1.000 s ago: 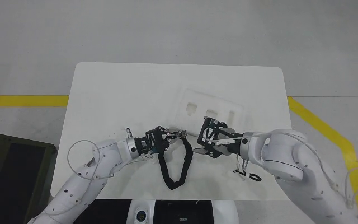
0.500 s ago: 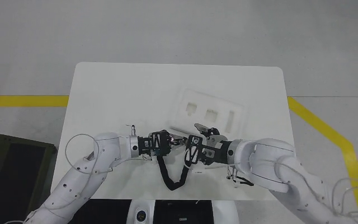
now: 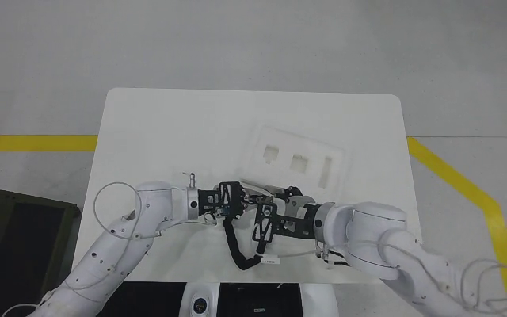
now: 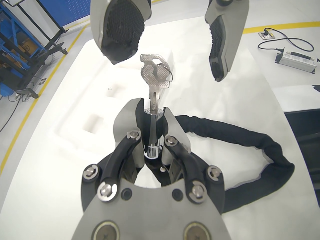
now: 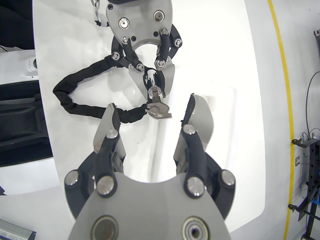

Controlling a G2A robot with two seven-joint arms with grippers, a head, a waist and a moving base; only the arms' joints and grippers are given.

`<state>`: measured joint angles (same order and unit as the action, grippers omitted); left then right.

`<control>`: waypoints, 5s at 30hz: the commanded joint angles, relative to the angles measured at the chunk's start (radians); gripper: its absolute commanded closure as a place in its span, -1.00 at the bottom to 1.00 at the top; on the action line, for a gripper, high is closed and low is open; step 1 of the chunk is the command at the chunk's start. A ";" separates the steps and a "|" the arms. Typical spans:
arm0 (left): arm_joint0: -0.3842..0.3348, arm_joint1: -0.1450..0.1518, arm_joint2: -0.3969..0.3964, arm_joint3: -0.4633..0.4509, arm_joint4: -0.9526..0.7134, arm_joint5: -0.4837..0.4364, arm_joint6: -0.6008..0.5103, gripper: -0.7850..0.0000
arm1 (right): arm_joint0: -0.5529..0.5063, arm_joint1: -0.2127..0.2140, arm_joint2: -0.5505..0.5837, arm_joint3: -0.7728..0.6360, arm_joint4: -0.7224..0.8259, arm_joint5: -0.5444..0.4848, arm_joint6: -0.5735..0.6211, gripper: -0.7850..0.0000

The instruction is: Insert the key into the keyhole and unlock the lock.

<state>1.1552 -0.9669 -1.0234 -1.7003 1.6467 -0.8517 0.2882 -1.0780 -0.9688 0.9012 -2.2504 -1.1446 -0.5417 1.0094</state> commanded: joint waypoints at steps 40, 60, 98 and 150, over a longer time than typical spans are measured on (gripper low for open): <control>0.010 0.003 -0.016 -0.002 -0.071 -0.057 -0.011 1.00 | -0.016 -0.042 -0.090 -0.015 -0.203 0.032 0.039 1.00; 0.046 0.012 -0.035 -0.031 -0.039 -0.029 0.009 1.00 | 0.077 -0.071 -0.049 0.071 0.219 0.154 0.181 1.00; 0.077 0.015 -0.076 -0.003 -0.112 0.018 0.016 1.00 | 0.024 -0.060 0.116 0.099 0.549 0.120 0.062 -1.00; 0.095 -0.019 -0.034 0.061 -0.334 -0.016 0.080 1.00 | -0.016 -0.064 0.158 0.363 0.839 -0.030 -0.310 1.00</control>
<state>1.2498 -0.9854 -1.0566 -1.6363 1.3140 -0.8672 0.3664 -1.0921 -1.0316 1.0647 -1.8920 -0.3058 -0.5712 0.6971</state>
